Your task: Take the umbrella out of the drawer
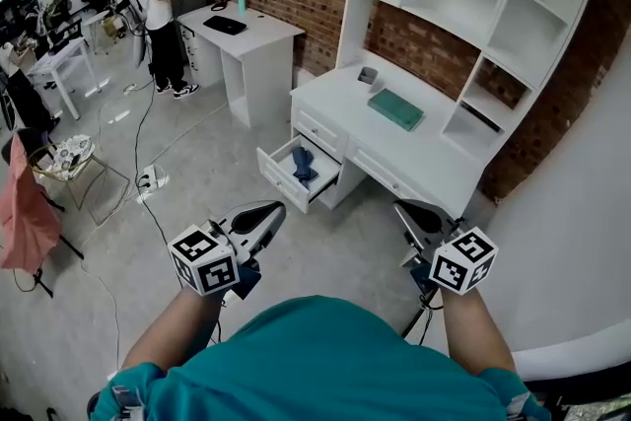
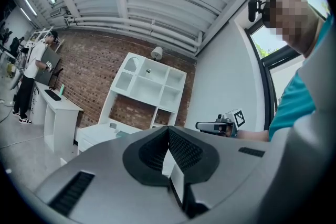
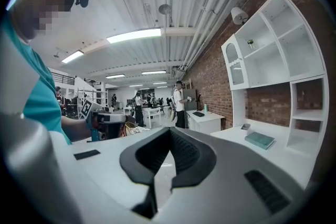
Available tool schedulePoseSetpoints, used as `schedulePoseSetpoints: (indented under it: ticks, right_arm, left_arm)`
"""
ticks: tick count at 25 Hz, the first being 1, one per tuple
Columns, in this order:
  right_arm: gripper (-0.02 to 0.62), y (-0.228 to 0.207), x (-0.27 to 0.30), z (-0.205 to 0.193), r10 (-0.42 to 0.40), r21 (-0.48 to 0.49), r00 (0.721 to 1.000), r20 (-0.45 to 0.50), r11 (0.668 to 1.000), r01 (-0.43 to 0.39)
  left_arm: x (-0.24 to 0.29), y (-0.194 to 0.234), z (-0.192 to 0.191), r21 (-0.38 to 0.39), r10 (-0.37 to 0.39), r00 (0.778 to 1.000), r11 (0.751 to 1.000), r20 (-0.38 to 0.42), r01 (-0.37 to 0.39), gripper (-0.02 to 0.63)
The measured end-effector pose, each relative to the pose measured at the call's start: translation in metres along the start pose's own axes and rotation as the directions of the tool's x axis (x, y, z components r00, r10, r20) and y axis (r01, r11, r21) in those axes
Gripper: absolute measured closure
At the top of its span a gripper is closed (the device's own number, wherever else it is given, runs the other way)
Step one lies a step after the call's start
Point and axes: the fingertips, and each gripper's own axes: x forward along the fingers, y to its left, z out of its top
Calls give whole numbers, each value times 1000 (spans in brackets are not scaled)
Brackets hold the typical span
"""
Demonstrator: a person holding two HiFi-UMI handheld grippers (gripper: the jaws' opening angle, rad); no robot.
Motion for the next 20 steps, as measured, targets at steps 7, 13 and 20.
schedulePoseSetpoints:
  ticks: [7,13,20]
  right_arm:
    - [574,-33,-17,-4,10,4,1000,-5,1000,-10]
    - [574,-54,15,-15,19,25,999,-26,1000,-18]
    - [574,-92,97,-8,-14,5,999,-52,1000,15]
  left_arm:
    - [45,-16,-4,-11,-21,1000,1000,-13,21,592]
    - [56,20,-12,-30,-5,1000,1000,-22,5,592]
    - [86,115,-4,-59,-43,999,997,-18,42,592]
